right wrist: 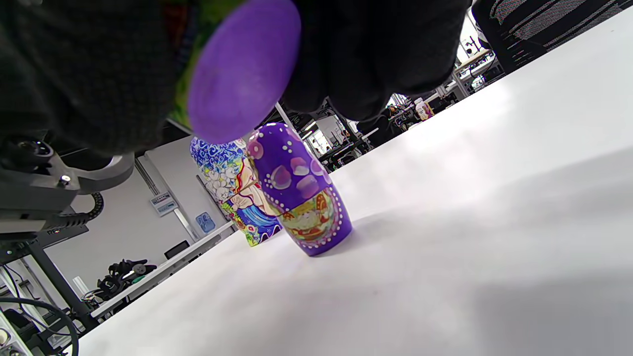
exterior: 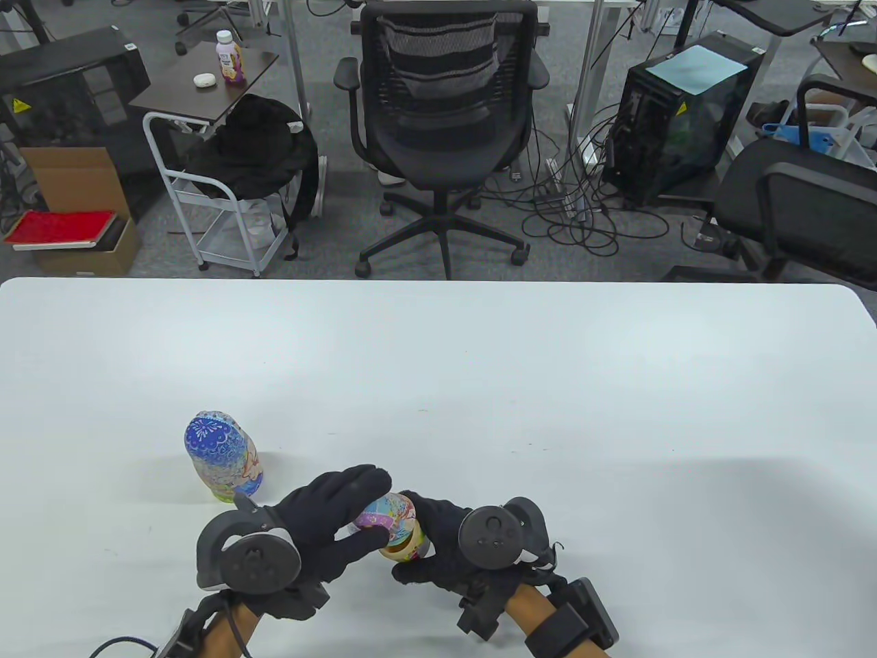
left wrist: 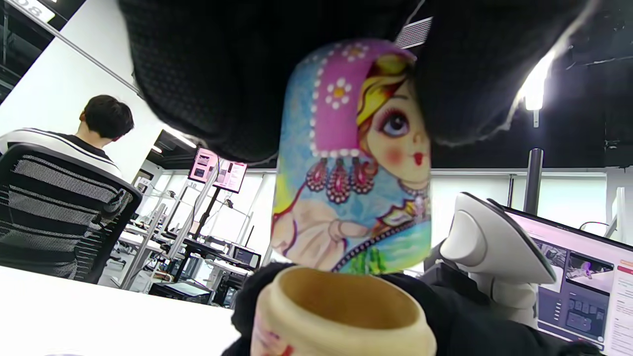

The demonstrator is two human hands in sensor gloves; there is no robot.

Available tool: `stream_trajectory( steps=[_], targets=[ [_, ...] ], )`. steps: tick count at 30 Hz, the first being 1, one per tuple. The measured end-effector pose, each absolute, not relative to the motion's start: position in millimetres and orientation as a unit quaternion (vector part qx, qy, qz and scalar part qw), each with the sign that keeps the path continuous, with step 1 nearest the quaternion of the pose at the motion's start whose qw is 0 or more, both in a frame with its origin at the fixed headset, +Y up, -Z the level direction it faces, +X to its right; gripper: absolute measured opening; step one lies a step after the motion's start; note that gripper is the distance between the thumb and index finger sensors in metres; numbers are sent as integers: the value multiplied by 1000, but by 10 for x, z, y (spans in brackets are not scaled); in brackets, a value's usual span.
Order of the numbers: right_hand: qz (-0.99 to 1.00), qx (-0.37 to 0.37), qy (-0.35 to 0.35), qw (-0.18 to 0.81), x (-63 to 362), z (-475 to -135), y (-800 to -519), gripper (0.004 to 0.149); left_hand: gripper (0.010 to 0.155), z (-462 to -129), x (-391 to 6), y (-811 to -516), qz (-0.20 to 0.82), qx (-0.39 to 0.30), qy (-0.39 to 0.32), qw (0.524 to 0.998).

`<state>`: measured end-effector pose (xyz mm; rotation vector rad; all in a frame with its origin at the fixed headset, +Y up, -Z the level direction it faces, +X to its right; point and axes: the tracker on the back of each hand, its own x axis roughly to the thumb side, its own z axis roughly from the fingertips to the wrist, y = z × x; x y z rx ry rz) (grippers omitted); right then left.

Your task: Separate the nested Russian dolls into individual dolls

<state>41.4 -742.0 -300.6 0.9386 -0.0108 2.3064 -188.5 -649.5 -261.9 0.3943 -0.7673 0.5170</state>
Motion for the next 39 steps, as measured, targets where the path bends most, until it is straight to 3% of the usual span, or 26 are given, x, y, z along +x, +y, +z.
stream_trajectory(
  steps=[39],
  targets=[
    [868,353,-15,350,463,-3009,-7384,93,66,-2627,-1834,-6552,236,153,-371,885]
  ],
)
